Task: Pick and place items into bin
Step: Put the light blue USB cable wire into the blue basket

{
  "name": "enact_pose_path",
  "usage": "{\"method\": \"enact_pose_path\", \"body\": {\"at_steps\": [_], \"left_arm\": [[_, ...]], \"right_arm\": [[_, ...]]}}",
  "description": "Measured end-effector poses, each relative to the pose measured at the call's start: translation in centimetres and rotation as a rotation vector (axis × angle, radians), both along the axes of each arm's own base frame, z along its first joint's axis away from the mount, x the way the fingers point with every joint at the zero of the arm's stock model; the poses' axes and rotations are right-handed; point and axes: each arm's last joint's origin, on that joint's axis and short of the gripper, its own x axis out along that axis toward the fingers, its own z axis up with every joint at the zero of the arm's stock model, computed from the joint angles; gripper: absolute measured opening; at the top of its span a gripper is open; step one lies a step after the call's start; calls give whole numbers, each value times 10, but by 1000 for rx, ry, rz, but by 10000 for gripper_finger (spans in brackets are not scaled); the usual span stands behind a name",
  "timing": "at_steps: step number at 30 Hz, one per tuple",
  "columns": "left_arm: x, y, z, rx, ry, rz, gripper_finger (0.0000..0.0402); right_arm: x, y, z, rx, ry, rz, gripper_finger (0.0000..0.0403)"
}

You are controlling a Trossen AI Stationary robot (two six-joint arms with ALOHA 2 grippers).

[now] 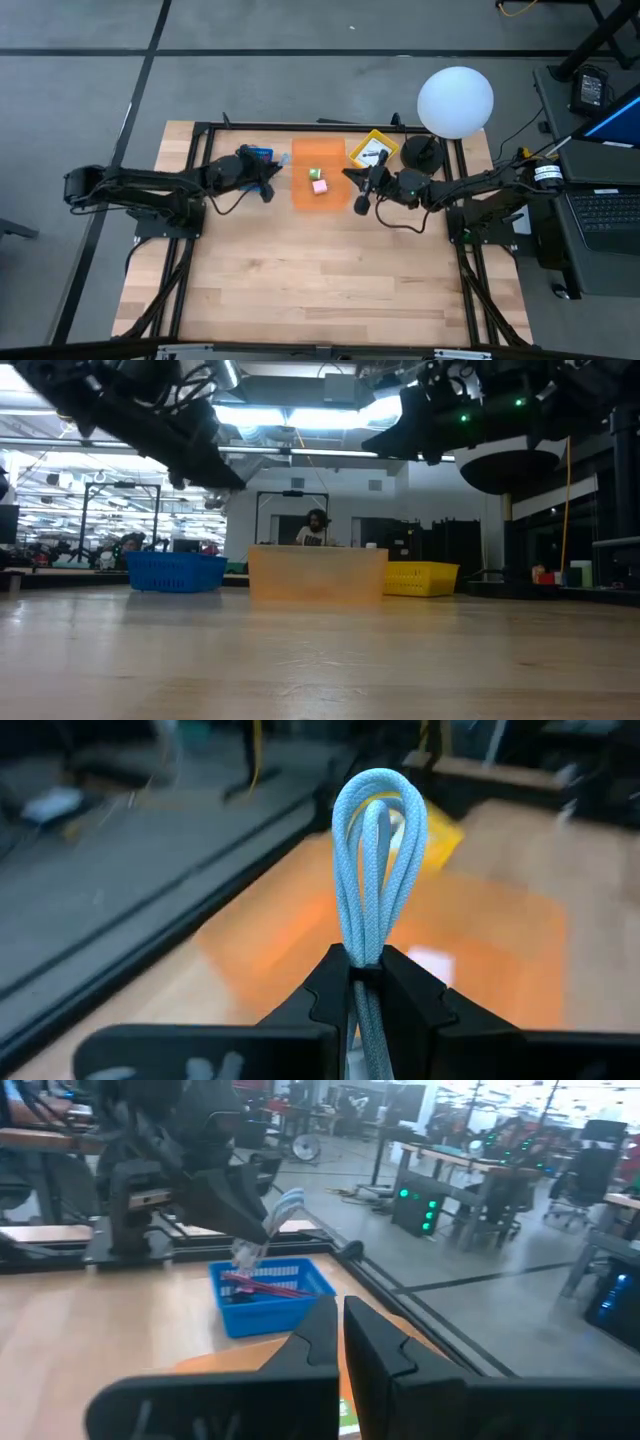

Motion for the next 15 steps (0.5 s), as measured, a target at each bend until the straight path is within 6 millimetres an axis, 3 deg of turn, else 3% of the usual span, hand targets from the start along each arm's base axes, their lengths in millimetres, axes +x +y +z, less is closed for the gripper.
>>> {"method": "enact_pose_path", "body": {"at_steps": [6, 15], "left_arm": [[-2, 10, 23, -81, 233, 116, 32], [-11, 27, 59, -125, 356, 241, 34]], "right_arm": [[-1, -13, 1, 1, -8, -49, 5], [-3, -23, 1, 48, -32, -88, 5]]}}
